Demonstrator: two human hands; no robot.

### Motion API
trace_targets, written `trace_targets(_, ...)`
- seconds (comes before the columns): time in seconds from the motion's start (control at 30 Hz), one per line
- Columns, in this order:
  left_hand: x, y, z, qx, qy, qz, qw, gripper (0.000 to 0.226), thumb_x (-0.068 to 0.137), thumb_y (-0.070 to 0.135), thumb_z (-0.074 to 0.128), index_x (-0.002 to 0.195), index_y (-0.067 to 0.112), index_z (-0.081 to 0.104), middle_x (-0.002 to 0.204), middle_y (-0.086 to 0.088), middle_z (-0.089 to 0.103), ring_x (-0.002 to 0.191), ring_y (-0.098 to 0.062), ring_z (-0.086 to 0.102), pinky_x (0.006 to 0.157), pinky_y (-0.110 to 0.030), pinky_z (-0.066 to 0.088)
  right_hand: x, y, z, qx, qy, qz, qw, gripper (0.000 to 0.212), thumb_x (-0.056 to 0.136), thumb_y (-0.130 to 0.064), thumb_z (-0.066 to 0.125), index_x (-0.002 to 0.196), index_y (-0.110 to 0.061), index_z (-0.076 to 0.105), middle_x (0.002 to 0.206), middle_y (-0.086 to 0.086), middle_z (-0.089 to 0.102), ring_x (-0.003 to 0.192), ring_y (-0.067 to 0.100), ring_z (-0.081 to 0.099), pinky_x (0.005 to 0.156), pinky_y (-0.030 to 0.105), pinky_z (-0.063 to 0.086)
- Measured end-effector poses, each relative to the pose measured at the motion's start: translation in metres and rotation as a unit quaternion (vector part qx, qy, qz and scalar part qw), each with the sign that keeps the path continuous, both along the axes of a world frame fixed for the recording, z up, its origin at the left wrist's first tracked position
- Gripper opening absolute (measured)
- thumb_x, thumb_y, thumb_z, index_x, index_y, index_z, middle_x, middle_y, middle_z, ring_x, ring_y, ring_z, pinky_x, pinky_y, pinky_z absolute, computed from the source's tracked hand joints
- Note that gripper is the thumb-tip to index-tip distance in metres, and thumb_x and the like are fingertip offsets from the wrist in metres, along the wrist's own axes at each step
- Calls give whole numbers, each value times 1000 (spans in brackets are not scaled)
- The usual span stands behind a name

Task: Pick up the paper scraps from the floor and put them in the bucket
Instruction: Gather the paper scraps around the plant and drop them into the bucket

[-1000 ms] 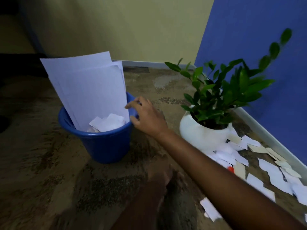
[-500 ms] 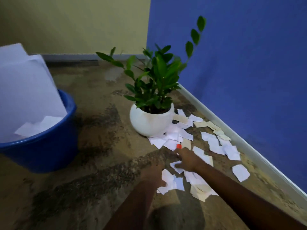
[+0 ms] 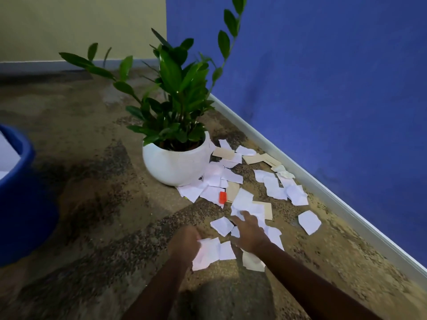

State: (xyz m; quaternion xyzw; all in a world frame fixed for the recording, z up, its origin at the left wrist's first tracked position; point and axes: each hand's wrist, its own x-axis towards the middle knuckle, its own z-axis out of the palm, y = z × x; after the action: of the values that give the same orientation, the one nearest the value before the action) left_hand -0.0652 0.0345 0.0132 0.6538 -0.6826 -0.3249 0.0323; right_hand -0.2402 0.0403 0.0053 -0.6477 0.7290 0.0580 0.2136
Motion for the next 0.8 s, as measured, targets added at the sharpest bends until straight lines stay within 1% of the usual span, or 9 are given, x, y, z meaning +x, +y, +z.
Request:
trace_targets(0.1,4,-6,3,5,61,58,996,27,89,20,61,103,-2,70,107,-17,72,99,-26,68,83,-31,51,0,-4,1,-39,8,36,999,46,93,-20,53,137,-18,42,149,5,34,134,26,34,110,36,38)
trace_targets(0.27,-3,-10,9,44,212,210,953,42,94,24,54,125,-5,56,130,-20,58,119,-31,55,98,-34,44,5,-5,14,-128,-34,37,991,36,92,-2,47,123,-17,59,130,10,55,114,22,51,91,28,47)
trace_targets(0.37,-11,-9,15,122,402,315,851,39,96,12,50,131,-6,48,134,-25,51,120,-41,53,88,-44,51,14,0,33,-197,-129,29,971,38,90,0,46,122,-16,57,125,11,58,114,24,52,92,30,44)
trace_targets(0.43,-14,-8,20,173,478,374,776,39,98,7,42,135,-5,41,134,-28,47,110,-43,55,77,-45,51,27,5,44,-228,-171,46,957,45,89,1,45,130,-18,49,125,11,58,116,25,51,94,30,39)
trace_targets(0.5,-17,-2,25,203,542,379,722,38,102,16,35,135,0,41,125,-24,51,85,-34,60,62,-40,56,43,11,52,-217,-182,76,956,51,89,1,46,136,-19,42,125,11,58,116,25,51,94,30,39)
trace_targets(0.57,-16,2,28,224,587,356,691,44,102,37,27,124,8,51,109,-17,60,75,-25,61,49,-31,57,57,16,53,-183,-171,126,960,54,87,2,48,137,-16,40,130,12,56,120,26,48,95,33,41)
trace_targets(0.67,-7,5,24,248,597,299,702,54,95,56,27,95,14,62,83,-9,69,77,-24,65,62,-33,54,64,22,47,-143,-137,183,963,47,91,-4,48,136,-13,41,136,12,52,124,27,45,97,37,41)
trace_targets(0.73,0,8,24,251,566,280,734,39,97,41,39,97,9,63,78,-9,69,70,-22,67,61,-31,55,61,26,43,-133,-145,203,959,41,92,-6,47,133,-10,46,133,14,53,122,27,45,96,36,40)
trace_targets(0.8,4,12,23,241,521,306,760,22,96,13,47,106,-1,62,73,-12,66,56,-21,68,49,-27,57,55,30,39,-125,-177,219,951,37,90,-8,48,128,-8,51,129,14,54,121,25,46,95,32,39)
